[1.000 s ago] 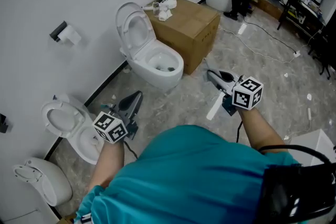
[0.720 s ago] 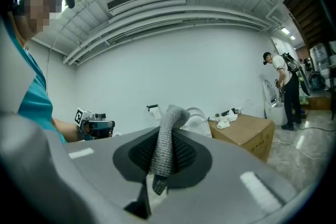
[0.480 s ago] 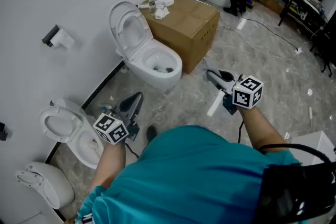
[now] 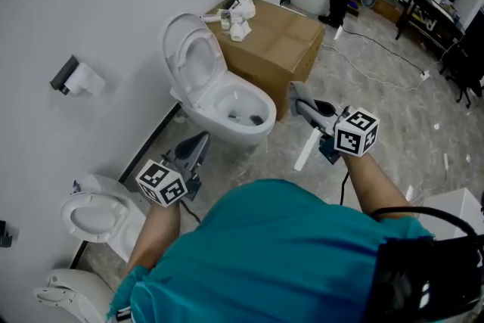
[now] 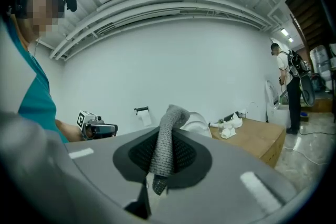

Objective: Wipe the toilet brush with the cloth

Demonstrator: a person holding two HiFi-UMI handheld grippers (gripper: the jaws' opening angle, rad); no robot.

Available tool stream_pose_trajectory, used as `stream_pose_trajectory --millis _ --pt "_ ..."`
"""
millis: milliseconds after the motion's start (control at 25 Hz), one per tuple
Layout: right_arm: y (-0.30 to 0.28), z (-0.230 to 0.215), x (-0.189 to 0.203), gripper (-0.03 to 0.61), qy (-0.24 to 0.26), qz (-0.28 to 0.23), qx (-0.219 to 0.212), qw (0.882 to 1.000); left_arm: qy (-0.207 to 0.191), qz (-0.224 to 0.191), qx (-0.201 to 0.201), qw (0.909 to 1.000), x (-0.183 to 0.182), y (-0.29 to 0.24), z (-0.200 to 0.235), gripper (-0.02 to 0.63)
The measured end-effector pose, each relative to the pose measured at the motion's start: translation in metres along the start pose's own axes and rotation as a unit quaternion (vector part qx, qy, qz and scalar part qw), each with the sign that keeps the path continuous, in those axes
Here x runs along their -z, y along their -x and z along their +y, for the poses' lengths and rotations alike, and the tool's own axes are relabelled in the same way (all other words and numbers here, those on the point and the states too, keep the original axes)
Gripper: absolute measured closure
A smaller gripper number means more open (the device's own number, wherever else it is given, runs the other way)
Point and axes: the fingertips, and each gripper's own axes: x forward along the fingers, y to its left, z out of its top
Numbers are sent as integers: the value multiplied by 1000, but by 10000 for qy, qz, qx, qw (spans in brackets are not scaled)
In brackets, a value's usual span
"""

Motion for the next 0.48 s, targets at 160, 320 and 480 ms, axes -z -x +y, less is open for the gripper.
stream_pose_trajectory --millis 160,320,480 --pt "-59 -7 -16 560 -38 -85 155 9998 -117 108 186 9997 -16 3 63 606" --pt "-97 -20 -16 560 -126 -31 278 9995 -70 235 301 9992 -19 -5 107 606" --pt "-116 -43 -10 560 -270 45 364 9990 37 309 347 9989 -15 -23 135 606"
